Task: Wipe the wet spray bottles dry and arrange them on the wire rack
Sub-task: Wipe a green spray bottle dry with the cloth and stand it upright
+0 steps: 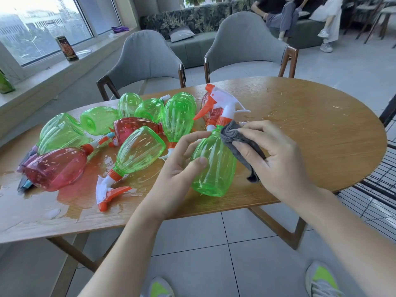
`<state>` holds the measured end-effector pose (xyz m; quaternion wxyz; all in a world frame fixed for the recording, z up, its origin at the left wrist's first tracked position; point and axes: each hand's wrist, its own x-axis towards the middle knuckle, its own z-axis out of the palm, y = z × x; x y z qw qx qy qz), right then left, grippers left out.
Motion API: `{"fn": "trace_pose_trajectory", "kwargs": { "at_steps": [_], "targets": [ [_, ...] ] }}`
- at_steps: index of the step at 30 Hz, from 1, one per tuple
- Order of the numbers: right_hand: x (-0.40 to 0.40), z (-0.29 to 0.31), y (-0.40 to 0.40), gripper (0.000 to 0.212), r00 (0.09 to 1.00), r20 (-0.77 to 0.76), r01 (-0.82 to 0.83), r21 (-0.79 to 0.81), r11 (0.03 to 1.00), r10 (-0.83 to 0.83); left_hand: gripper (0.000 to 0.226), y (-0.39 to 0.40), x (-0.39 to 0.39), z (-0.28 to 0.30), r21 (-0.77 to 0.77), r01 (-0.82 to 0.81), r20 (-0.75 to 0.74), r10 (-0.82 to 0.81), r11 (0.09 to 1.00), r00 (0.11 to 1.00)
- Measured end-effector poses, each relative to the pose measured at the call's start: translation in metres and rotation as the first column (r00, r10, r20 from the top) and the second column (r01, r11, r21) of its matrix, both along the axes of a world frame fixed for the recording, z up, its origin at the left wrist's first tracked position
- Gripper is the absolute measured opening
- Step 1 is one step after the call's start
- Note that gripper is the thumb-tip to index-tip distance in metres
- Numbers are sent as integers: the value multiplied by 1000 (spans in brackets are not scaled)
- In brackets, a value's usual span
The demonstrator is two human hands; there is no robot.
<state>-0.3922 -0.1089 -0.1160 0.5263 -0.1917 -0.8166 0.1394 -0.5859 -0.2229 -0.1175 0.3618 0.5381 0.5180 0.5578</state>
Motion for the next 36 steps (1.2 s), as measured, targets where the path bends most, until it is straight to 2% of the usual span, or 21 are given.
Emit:
{"fn": "trace_pose_trajectory", "kwargs": {
  "at_steps": [4,7,15,21,26,30,32,36],
  "targets": [
    [-2,-6,-7,22,999,-51,11,-113,994,-17,49,-1,3,3,23,-49,-52,50,999,997],
    [-1,-10,-12,23,998,-60,-9,-173,985,-1,53,-4,7,8,28,-89,-159,92,996,983],
    [-3,2,-10,21,997,-69,-40,-73,997,35,47,-4,9,7,79,-54,-195,69,995,978],
    [3,-2,-6,19,990,-110,-116,-286,951,88,46,-2,7,8,48,-66,-205,75,997,976],
    [-7,3,-13,11,963,-266,-163,-413,896,53,46,0,9,6,36,-60,-185,66,998,981],
    [-12,-1,-12,11,959,-279,-168,-401,901,55,42,0,10,4,9,-71,-173,72,997,982],
    [-10,-7,-12,14,968,-245,-144,-351,925,57,36,1,12,0,13,-48,-104,49,999,993],
    [-4,-16,-14,21,984,-174,-88,-234,968,48,41,3,13,-4,36,-47,-21,47,998,999]
  ]
}}
